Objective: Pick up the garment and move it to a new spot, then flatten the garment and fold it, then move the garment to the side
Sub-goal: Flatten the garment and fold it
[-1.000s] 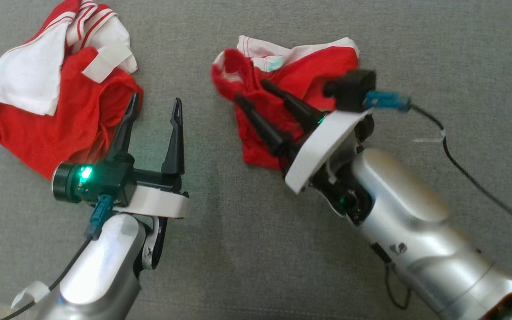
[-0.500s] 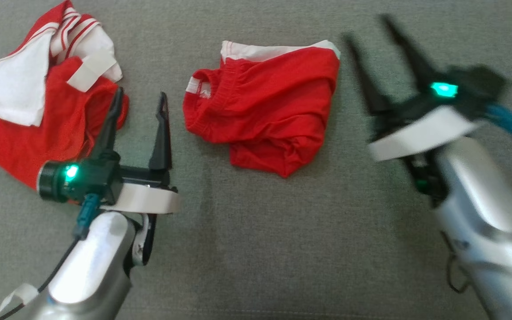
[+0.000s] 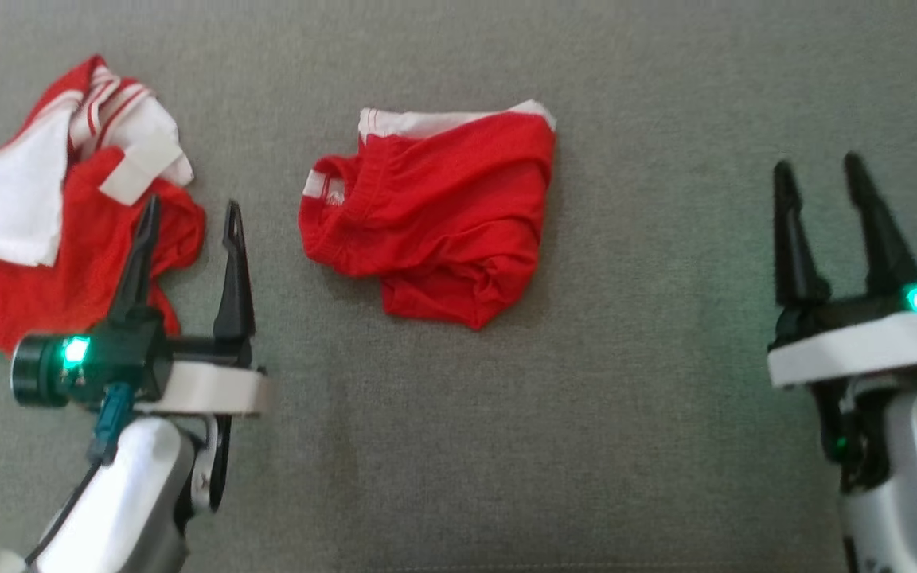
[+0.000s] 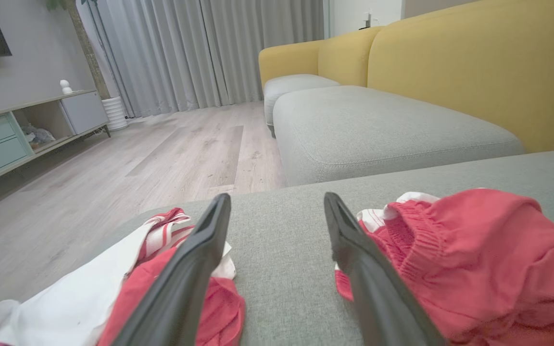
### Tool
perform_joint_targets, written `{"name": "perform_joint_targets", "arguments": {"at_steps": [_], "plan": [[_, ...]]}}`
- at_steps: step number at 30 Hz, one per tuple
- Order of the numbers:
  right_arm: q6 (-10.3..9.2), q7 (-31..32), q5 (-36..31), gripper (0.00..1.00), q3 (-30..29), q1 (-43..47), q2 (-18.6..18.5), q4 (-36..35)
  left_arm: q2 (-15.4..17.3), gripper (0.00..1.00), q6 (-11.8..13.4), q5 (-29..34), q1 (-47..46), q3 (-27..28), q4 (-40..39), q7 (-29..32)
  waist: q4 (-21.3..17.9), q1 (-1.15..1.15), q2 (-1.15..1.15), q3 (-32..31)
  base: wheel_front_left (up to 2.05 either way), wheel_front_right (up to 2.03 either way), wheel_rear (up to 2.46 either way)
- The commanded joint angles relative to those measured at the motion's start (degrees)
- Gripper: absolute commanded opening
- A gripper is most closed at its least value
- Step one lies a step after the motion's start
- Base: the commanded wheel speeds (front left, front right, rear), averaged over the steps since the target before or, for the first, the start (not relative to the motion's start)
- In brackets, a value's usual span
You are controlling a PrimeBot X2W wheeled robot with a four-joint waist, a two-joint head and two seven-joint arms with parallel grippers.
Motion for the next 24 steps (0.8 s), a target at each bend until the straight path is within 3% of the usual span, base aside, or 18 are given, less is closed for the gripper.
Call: {"name": "perform_joint_targets", "arguments": {"at_steps": [1,13,24], "plan": [[-0.04,0.85,-0.49,1.00,0.86,0.57,0.32,-2.65,2.36,1.00,0.55,-0.35,0.15,2.48,-1.92,0.24,-0.90,0.00,0.00,-1.97,0.00,0.00,0.00],[-0.04,4.77,-1.37,1.00,0.92,9.27,2.97,-5.35,3.80,1.00,2.19,-1.70,8.32,0.79,-4.49,3.61,-2.46,0.00,0.00,-10.94,0.00,0.00,0.00],[-0.04,7.12,-1.95,1.00,0.52,13.21,3.63,-6.63,4.04,1.00,2.85,-3.34,12.02,0.11,-6.29,5.57,-2.05,0.00,0.00,-14.91,0.00,0.00,0.00]]}}
